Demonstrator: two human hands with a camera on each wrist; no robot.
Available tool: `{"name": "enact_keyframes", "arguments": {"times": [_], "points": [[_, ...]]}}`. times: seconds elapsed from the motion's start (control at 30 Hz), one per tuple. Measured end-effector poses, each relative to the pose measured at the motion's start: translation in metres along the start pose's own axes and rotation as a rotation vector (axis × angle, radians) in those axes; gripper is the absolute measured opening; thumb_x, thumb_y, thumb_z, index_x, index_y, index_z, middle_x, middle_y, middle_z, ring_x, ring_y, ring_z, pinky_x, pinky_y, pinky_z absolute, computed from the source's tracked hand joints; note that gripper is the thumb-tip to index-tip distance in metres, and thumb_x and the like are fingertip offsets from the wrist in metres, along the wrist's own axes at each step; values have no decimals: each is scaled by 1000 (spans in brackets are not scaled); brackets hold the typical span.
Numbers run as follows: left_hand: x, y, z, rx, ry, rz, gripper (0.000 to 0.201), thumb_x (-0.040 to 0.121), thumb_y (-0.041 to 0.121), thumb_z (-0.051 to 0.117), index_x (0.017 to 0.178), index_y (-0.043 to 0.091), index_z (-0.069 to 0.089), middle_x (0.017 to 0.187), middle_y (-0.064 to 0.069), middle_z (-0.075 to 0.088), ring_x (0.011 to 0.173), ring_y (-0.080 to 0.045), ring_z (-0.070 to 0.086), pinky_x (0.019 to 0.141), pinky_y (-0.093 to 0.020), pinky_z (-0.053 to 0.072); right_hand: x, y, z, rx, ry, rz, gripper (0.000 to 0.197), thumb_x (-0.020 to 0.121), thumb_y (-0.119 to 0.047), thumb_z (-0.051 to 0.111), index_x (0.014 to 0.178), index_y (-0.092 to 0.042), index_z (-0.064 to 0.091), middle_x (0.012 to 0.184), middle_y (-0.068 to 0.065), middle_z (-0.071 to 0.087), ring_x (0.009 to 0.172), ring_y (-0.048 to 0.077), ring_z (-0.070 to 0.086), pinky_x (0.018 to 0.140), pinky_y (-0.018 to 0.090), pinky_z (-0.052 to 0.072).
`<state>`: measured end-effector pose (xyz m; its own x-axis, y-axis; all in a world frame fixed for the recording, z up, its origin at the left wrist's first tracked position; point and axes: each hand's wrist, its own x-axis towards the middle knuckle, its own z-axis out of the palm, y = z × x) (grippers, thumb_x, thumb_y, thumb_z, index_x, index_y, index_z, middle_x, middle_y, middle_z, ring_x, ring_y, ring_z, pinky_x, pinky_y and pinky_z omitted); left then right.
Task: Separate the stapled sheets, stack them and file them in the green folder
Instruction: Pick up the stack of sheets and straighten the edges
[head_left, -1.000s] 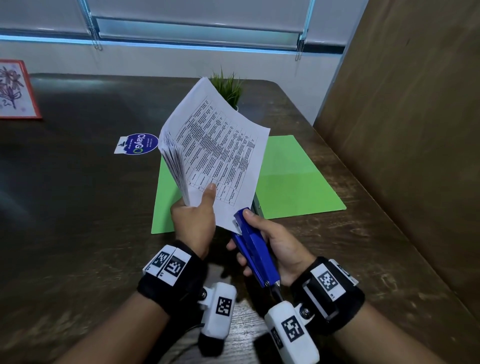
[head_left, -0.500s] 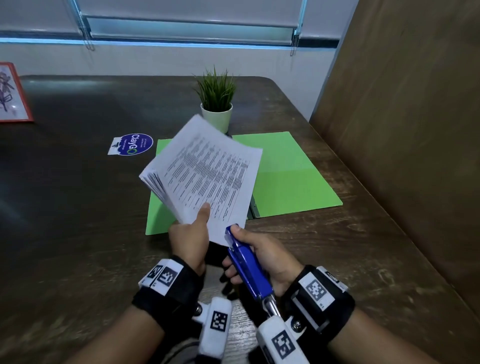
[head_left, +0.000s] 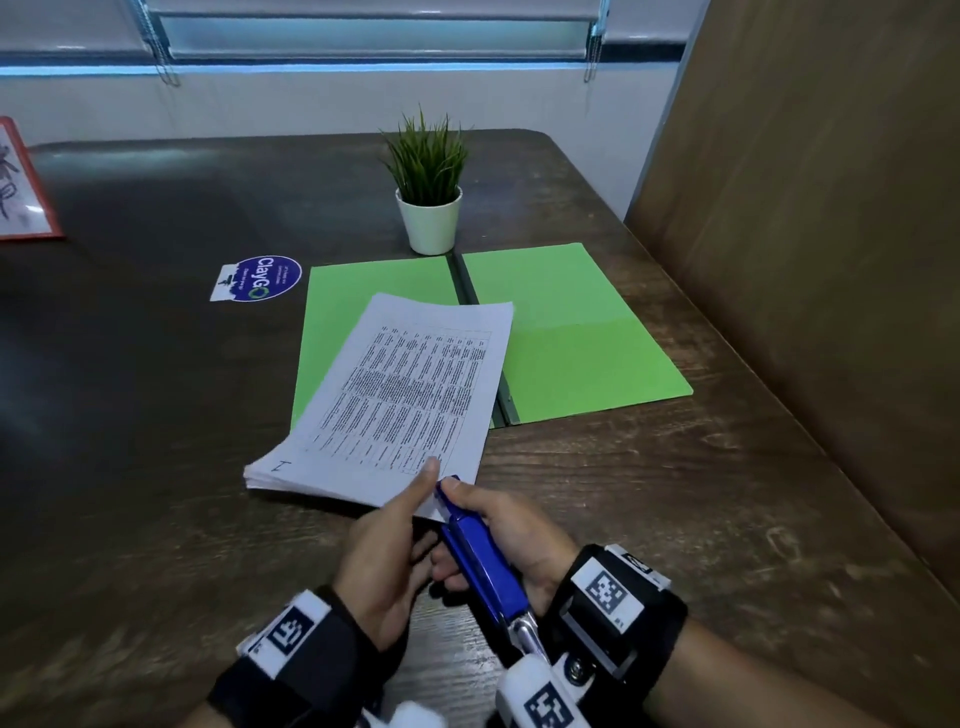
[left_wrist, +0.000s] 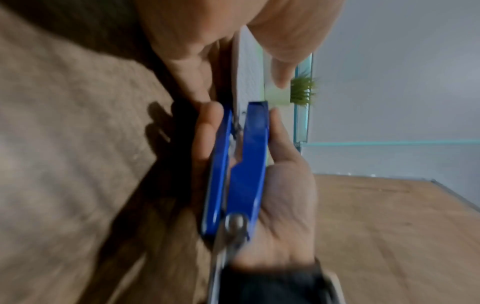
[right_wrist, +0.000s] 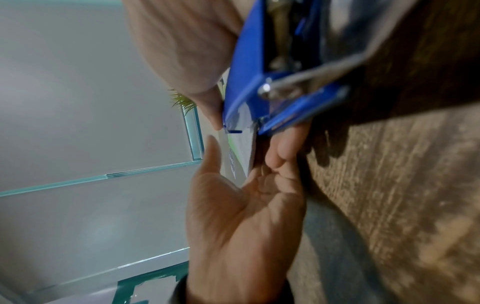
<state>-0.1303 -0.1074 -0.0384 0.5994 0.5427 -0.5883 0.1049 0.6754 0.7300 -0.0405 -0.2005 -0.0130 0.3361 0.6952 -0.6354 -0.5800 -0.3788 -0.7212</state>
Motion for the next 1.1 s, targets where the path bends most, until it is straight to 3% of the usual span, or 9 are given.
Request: {"name": "enact_keyframes", "arguments": {"times": [0.13, 0.27, 0.47, 0.57, 0.63, 0.73, 0.8, 0.97, 1.1], "points": [[-4, -1, 1, 46, -44, 3, 52, 63, 45, 84, 99, 9, 71, 66, -10, 53, 50, -19, 45, 50, -27, 37, -2, 2, 2, 1, 21, -29, 43, 94, -38, 63, 93, 5, 64, 74, 23, 66, 58, 28, 66, 49, 29, 55], [-5, 7, 2, 49, -89, -71, 40, 65, 38, 82, 92, 11, 69, 70, -10, 55, 53, -18, 47, 46, -26, 43, -2, 5, 2, -19, 51, -29, 43, 94, -37, 62, 92, 6, 65, 73, 24, 66, 59, 29, 66, 50, 30, 55], [-6, 12, 6, 27, -99, -142, 17, 88, 26, 71, 82, 11, 65, 63, -9, 58, 44, -16, 46, 38, -23, 40, -2, 5, 3, -9, 101, 14, 45, 90, -32, 66, 96, 12, 65, 72, 24, 67, 54, 28, 65, 46, 28, 54], [-5, 8, 6, 56, -71, -139, 23, 85, 31, 74, 95, 11, 67, 66, -9, 62, 45, -15, 51, 40, -23, 44, -1, 1, 0, -35, 69, 70, 57, 91, -41, 63, 105, 14, 65, 75, 20, 68, 57, 23, 67, 47, 26, 54], [1, 6, 5, 55, -17, -122, 35, 89, 39, 69, 109, 10, 68, 74, -10, 67, 49, -15, 58, 45, -24, 48, -6, -5, -3, -86, -14, 112, 59, 92, -53, 58, 94, 5, 67, 75, 13, 67, 58, 20, 66, 50, 26, 55], [13, 11, 4, -51, 126, -54, 33, 100, 32, 58, 125, 12, 64, 106, -10, 74, 79, -21, 70, 69, -32, 55, -14, -12, -9, -184, -11, 106, 53, 88, -58, 61, 88, -5, 65, 75, 11, 65, 55, 21, 64, 49, 27, 52], [17, 16, 5, -56, 164, -16, 27, 102, 28, 55, 124, 15, 62, 110, -8, 73, 85, -22, 69, 78, -34, 54, -15, -13, -21, -249, 95, -11, 45, 82, -52, 72, 88, -8, 65, 75, 15, 64, 54, 26, 62, 46, 28, 50], [13, 12, 11, 38, 99, 36, 16, 92, 5, 67, 105, 14, 67, 82, -3, 77, 64, -15, 72, 59, -27, 59, -20, -24, -56, -1160, 394, -352, 51, 72, -66, 72, 83, -17, 65, 75, -2, 68, 67, 14, 62, 62, 31, 47], [9, 16, 17, 125, 155, 166, 16, 82, -4, 74, 96, -2, 68, 73, -14, 72, 56, -23, 65, 55, -31, 57, -20, -29, -66, -1517, 390, -272, 61, 61, -74, 71, 98, -27, 61, 90, -7, 67, 80, 15, 63, 72, 30, 54]]}}
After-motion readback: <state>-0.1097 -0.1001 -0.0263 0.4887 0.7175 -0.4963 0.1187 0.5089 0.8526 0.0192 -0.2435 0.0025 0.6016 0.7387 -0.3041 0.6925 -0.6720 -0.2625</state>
